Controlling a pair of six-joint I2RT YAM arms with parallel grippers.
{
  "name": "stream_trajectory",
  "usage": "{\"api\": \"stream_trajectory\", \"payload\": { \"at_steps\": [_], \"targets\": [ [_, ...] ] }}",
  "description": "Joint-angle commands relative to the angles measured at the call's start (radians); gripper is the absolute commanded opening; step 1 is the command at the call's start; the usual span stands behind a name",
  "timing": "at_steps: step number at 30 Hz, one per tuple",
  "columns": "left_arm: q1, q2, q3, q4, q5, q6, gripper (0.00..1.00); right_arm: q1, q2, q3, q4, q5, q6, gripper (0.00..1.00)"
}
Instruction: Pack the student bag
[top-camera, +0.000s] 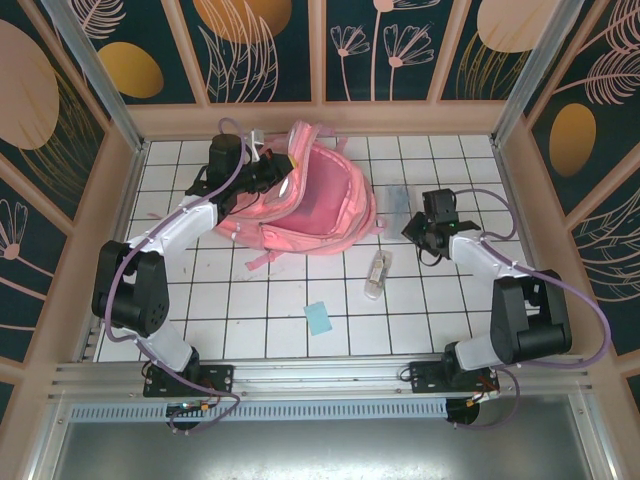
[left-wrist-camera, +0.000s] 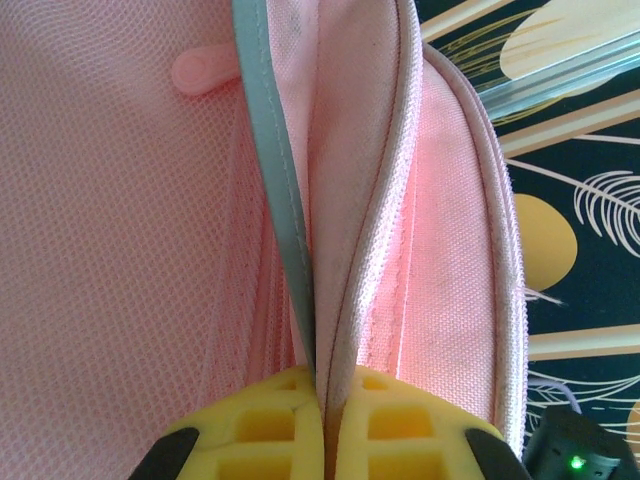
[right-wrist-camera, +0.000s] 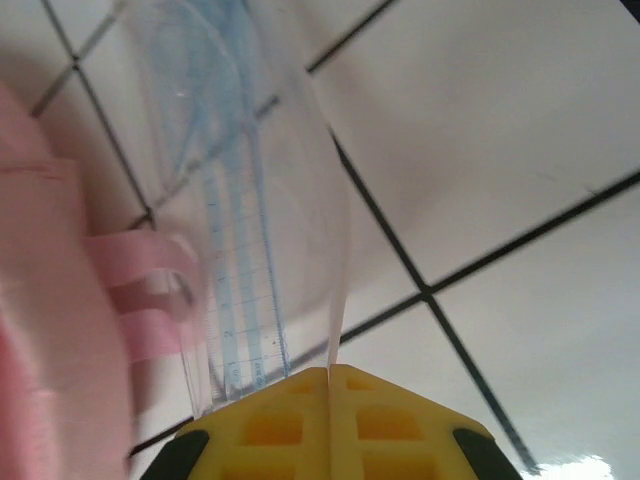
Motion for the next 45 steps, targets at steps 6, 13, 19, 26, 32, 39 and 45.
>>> {"api": "stream_trajectory", "payload": {
  "at_steps": [6,13,19,26,32,39,45],
  "targets": [
    [0.012,-0.02,0.002,0.136,0.023,0.0,0.0,0.063,0.112,0.178,-0.103,0.108,-0.167,0.89],
    [0.012,-0.039,-0.006,0.109,0.005,0.012,0.0,0.066,0.397,0.433,-0.182,0.224,-0.324,0.94],
    [0.011,-0.063,-0.013,0.081,-0.018,0.027,0.0,0.016,0.567,0.584,-0.172,0.161,-0.398,0.95],
    [0.012,-0.075,-0.006,0.059,-0.03,0.037,0.0,-0.028,0.645,0.619,-0.149,0.037,-0.431,0.95],
    [0.013,-0.064,0.008,0.059,-0.03,0.034,0.0,0.016,0.641,0.552,-0.106,0.021,-0.444,0.96],
    [0.013,-0.068,0.007,0.058,-0.024,0.033,0.0,0.015,0.681,0.506,-0.093,0.02,-0.424,0.75],
    [0.01,-0.076,0.004,0.054,-0.031,0.034,0.0,0.006,0.647,0.488,-0.08,-0.011,-0.409,0.5]
  ]
}}
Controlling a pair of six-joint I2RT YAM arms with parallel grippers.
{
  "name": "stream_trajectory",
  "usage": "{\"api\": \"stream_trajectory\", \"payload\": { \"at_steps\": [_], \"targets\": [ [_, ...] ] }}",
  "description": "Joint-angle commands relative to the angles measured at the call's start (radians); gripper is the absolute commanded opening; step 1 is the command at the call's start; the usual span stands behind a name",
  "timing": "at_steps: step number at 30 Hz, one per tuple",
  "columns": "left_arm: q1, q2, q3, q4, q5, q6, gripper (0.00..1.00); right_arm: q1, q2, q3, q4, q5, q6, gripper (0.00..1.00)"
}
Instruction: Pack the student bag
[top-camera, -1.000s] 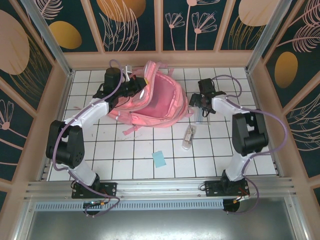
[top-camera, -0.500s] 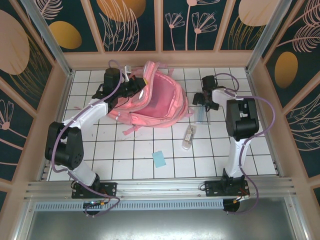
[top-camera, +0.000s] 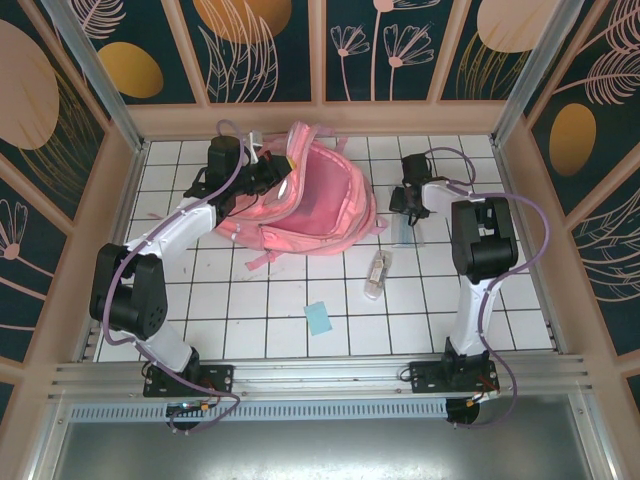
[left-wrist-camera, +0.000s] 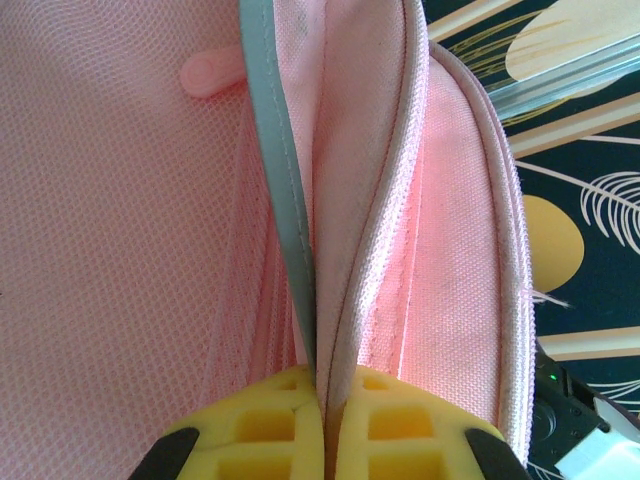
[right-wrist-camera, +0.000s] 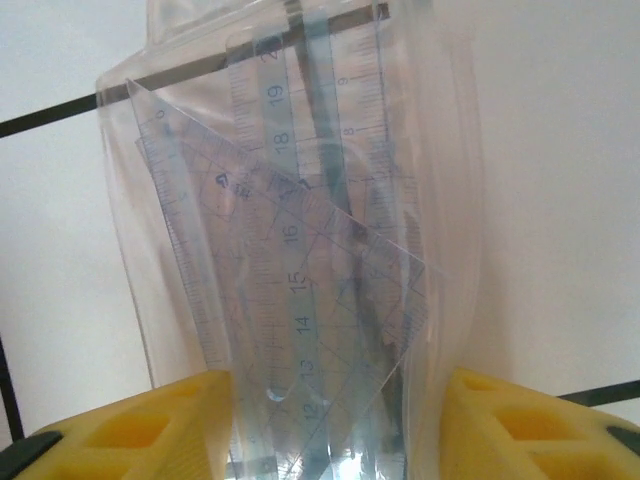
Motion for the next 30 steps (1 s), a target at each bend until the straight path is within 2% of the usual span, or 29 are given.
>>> {"api": "stream_trajectory", "payload": {
  "at_steps": [1,6,14,17,21,24,26,30],
  "targets": [
    [0.012,-0.058,0.021,0.068,-0.015,0.025,0.0,0.017,0.026,-0.049,-0.046,-0.085,0.012,0.47],
    [0.012,-0.058,0.023,0.068,-0.016,0.026,0.0,0.01,-0.056,-0.026,-0.086,-0.079,0.024,0.28],
    [0.012,-0.05,0.028,0.075,-0.011,0.029,0.0,-0.018,-0.211,0.009,-0.157,-0.134,0.042,0.13],
    [0.012,-0.05,0.031,0.075,-0.01,0.032,0.0,-0.02,-0.276,0.015,-0.176,-0.155,0.049,0.03],
    [0.015,-0.046,0.038,0.076,-0.003,0.034,0.0,-0.02,-0.362,0.019,-0.183,-0.208,0.065,0.01],
    [0.016,-0.044,0.045,0.079,0.003,0.033,0.0,-0.018,-0.419,0.009,-0.144,-0.312,0.107,0.01],
    [0.015,-0.042,0.052,0.081,0.01,0.033,0.0,-0.001,-0.446,-0.023,-0.054,-0.428,0.167,0.01],
    [0.017,-0.032,0.068,0.081,0.025,0.034,0.0,0.085,-0.428,-0.065,0.171,-0.515,0.304,0.0]
  ]
}}
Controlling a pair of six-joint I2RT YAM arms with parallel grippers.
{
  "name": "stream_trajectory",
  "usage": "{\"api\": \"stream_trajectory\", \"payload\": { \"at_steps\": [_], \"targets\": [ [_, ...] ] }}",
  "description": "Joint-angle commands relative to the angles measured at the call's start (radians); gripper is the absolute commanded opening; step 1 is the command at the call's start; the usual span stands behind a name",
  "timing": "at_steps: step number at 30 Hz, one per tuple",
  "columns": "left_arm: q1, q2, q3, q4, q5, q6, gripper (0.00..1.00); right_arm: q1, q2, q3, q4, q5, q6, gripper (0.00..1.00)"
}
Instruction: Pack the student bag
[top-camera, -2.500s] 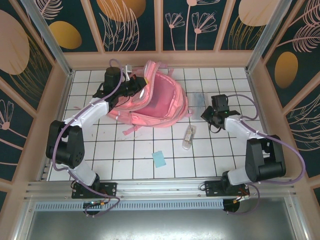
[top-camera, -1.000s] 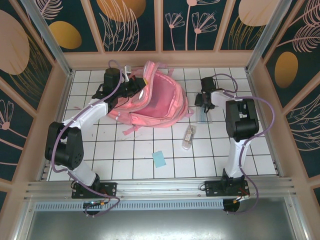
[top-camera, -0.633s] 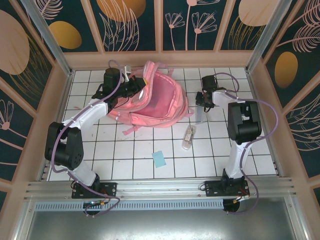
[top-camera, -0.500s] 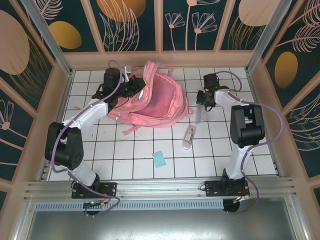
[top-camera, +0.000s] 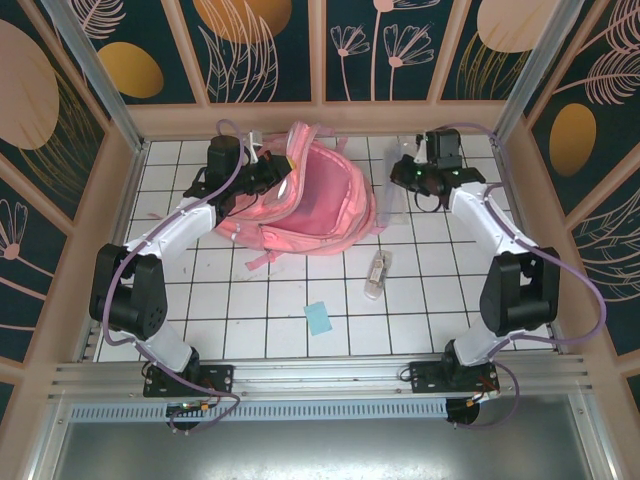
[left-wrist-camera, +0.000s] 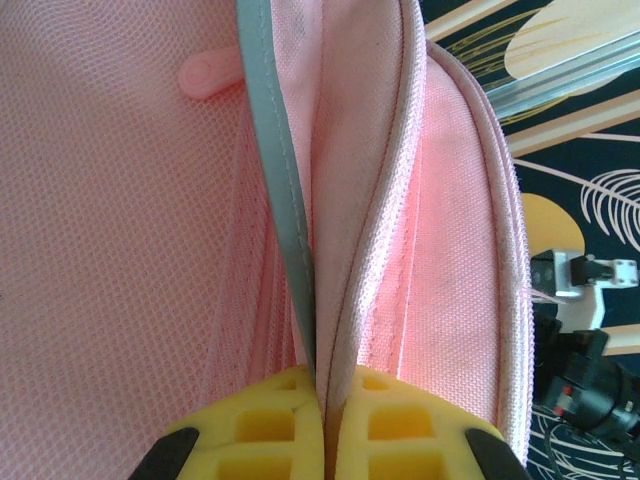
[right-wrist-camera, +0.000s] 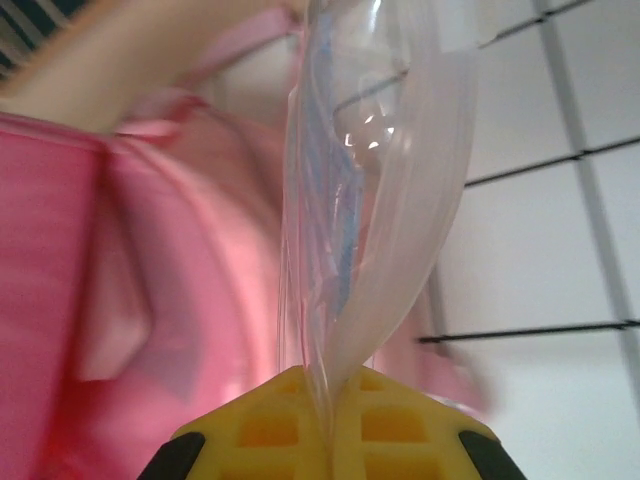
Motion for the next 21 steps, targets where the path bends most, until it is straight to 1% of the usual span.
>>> {"api": "stream_trajectory", "payload": {
  "at_steps": [1,3,5,7,10,13,15,17,18,19,21],
  "targets": [
    [0.016,-0.026,0.07,0.082,0.028,0.027,0.0,0.092,0.02,-0.047,0.246,-0.122,0.168,0.0],
    [0.015,-0.019,0.078,0.082,0.039,0.025,0.0,0.136,0.062,-0.082,0.396,-0.13,0.279,0.01],
    [0.015,-0.013,0.087,0.088,0.05,0.019,0.0,0.182,0.135,-0.09,0.541,-0.163,0.368,0.01],
    [0.016,-0.011,0.096,0.087,0.055,0.015,0.0,0.224,0.21,-0.058,0.594,-0.138,0.414,0.01],
    [0.016,-0.007,0.109,0.081,0.067,0.014,0.0,0.29,0.336,0.033,0.657,-0.113,0.457,0.02],
    [0.014,-0.008,0.108,0.085,0.07,0.008,0.0,0.325,0.479,0.175,0.694,-0.119,0.518,0.02],
    [0.015,-0.012,0.105,0.085,0.068,0.008,0.0,0.359,0.579,0.277,0.74,-0.196,0.587,0.04],
    [0.015,-0.015,0.102,0.08,0.062,0.012,0.0,0.382,0.65,0.359,0.743,-0.253,0.616,0.06],
    [0.015,-0.016,0.102,0.077,0.061,0.014,0.0,0.389,0.669,0.382,0.731,-0.264,0.618,0.09],
    [0.015,-0.017,0.102,0.076,0.059,0.015,0.0,0.39,0.677,0.391,0.713,-0.262,0.611,0.15],
    [0.015,-0.02,0.098,0.081,0.058,0.011,0.0,0.382,0.658,0.361,0.695,-0.231,0.589,0.34]
  ]
}}
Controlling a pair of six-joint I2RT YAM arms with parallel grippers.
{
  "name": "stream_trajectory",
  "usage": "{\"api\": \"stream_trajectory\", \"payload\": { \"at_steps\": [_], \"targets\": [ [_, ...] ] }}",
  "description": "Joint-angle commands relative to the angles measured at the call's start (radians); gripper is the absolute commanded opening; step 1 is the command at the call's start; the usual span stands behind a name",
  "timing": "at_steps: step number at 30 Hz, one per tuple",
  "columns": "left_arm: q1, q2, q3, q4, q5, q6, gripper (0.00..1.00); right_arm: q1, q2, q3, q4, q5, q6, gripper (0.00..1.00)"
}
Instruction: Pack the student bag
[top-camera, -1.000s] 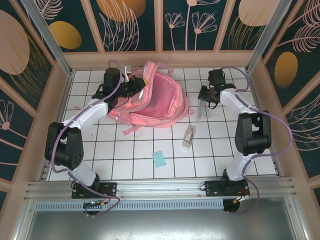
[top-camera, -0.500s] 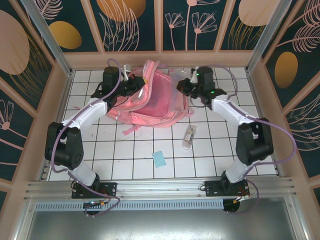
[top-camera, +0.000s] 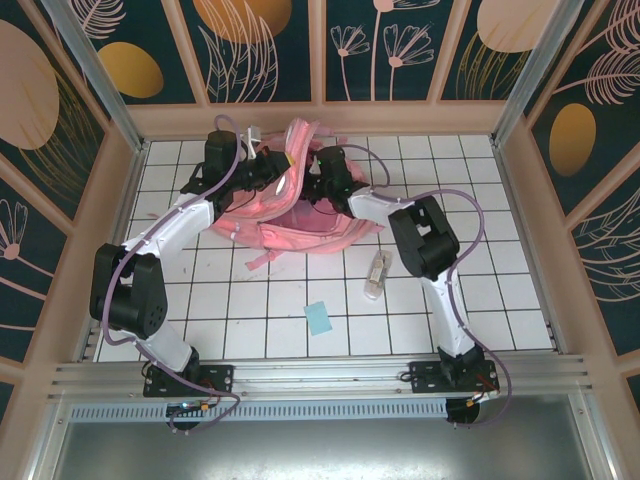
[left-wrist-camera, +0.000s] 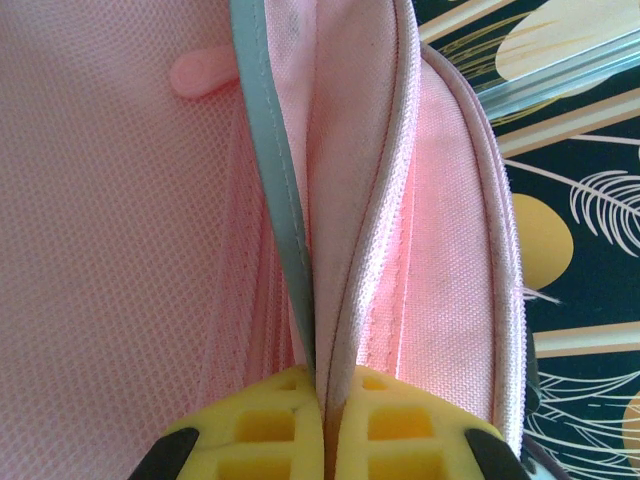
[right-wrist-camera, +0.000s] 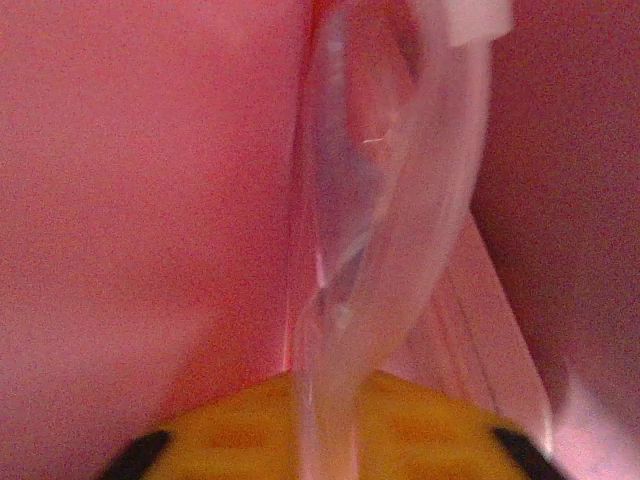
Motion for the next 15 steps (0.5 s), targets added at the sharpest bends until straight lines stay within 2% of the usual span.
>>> {"api": "stream_trajectory", "payload": {
  "at_steps": [1,2,5,10,15],
  "targets": [
    [0.004,-0.026,0.054,0.124,0.029,0.009,0.0,-0.01,-0.041,0.003,0.056,-0.024,0.01,0.44],
    [0.003,-0.027,0.051,0.129,0.03,0.007,0.0,-0.023,-0.064,-0.027,0.051,-0.017,-0.001,0.49],
    [0.003,-0.027,0.048,0.134,0.022,0.005,0.0,-0.045,-0.166,-0.12,-0.009,0.035,-0.061,0.58],
    [0.004,-0.012,0.042,0.165,0.021,-0.014,0.0,-0.117,-0.326,-0.2,-0.217,0.112,-0.214,0.62],
    [0.001,0.008,0.029,0.207,0.017,-0.049,0.0,-0.133,-0.484,-0.257,-0.425,0.234,-0.381,0.64]
  ]
}}
